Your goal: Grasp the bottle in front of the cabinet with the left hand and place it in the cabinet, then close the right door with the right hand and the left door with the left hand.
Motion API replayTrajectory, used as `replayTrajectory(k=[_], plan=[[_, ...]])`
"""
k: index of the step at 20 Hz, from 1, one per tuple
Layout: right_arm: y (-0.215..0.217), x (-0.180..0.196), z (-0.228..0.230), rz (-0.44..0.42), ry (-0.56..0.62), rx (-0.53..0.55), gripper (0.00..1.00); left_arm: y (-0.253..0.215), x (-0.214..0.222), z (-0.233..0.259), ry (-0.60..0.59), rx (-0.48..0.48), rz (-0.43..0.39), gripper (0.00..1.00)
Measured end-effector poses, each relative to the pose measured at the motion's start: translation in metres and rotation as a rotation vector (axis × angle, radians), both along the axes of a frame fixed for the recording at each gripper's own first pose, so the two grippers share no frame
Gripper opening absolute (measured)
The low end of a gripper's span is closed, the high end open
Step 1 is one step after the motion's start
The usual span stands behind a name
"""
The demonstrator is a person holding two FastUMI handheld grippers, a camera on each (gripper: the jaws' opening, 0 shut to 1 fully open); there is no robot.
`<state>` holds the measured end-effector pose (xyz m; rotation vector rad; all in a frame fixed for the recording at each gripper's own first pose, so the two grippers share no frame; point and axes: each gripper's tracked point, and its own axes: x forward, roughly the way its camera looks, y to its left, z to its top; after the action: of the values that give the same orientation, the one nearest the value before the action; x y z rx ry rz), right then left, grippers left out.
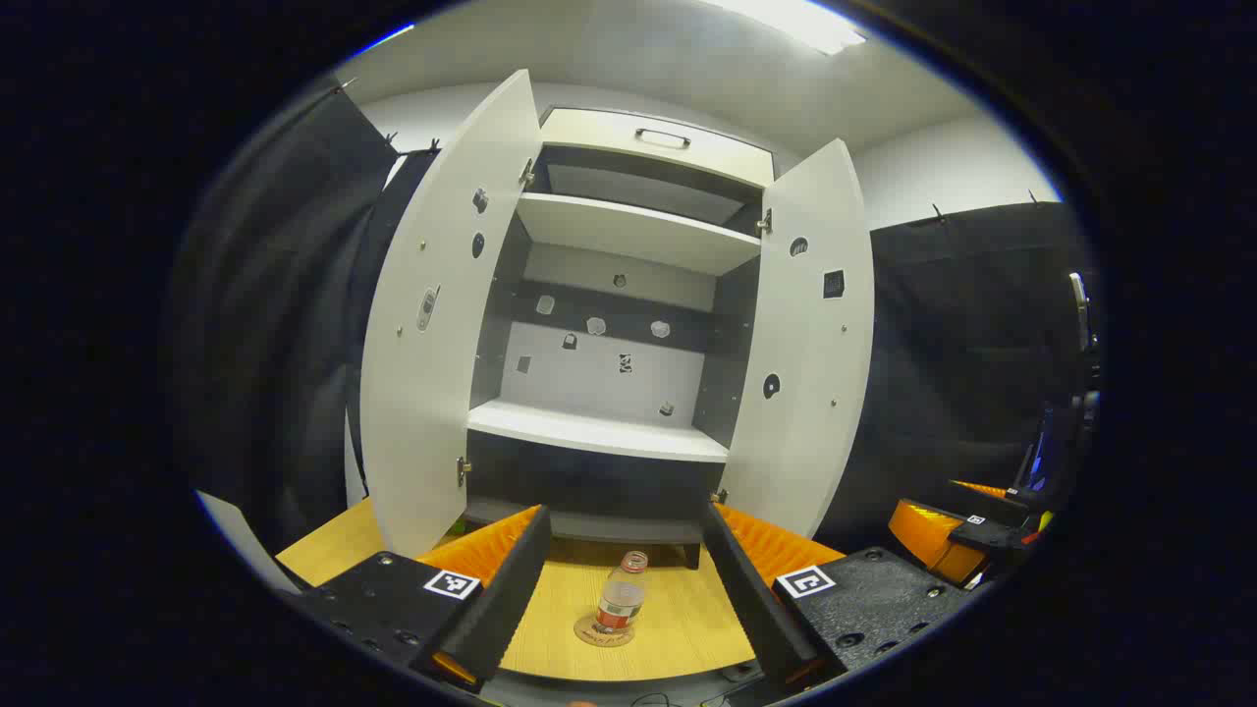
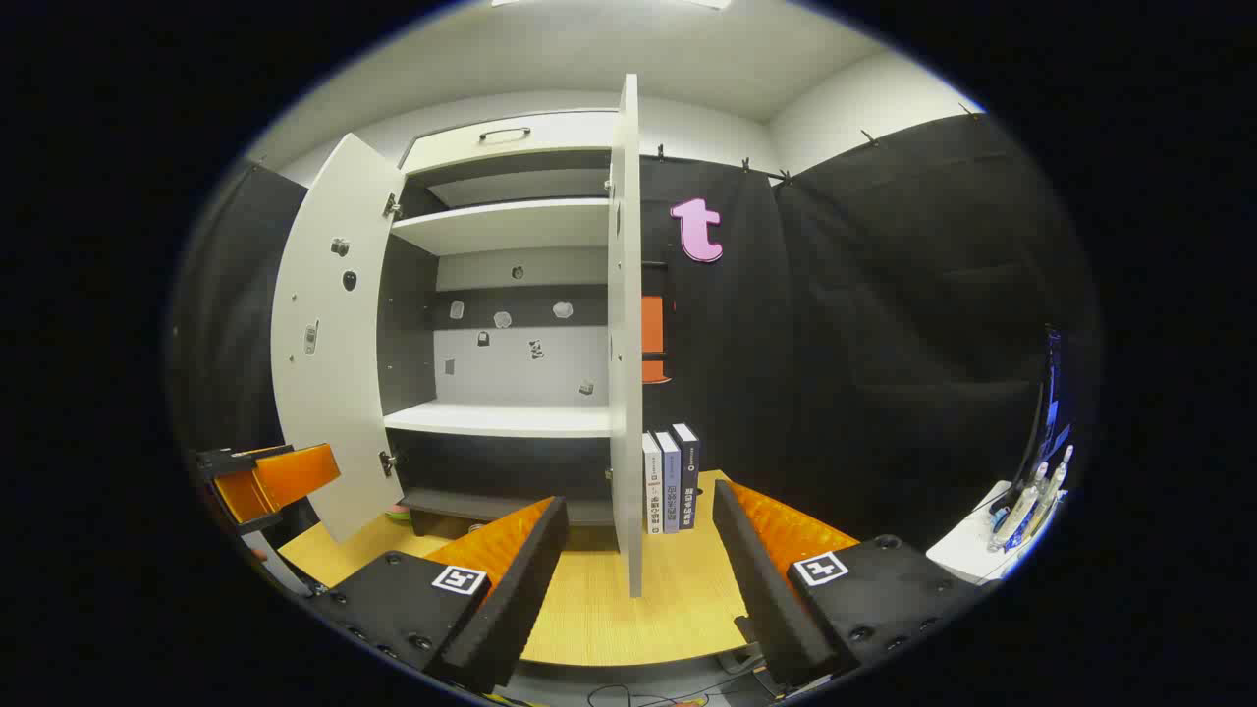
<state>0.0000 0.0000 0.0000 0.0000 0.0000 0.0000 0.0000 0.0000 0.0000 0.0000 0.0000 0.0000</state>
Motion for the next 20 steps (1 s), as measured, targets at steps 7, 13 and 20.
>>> replayTrajectory(k=[7, 13, 20], plan=[[0.008, 0.011, -0.011, 0.033, 0.041, -0.007, 0.98, 0.011, -0.004, -0.002, 0.008, 0.017, 0.056, 0.94], [0.014, 0.011, -0.009, 0.038, 0.040, -0.019, 0.98, 0.015, -0.001, -0.007, 0.021, 0.022, 0.064, 0.94], [0.011, 0.009, -0.009, 0.024, 0.042, -0.018, 0.98, 0.006, 0.000, -0.014, 0.036, 0.032, 0.042, 0.94]])
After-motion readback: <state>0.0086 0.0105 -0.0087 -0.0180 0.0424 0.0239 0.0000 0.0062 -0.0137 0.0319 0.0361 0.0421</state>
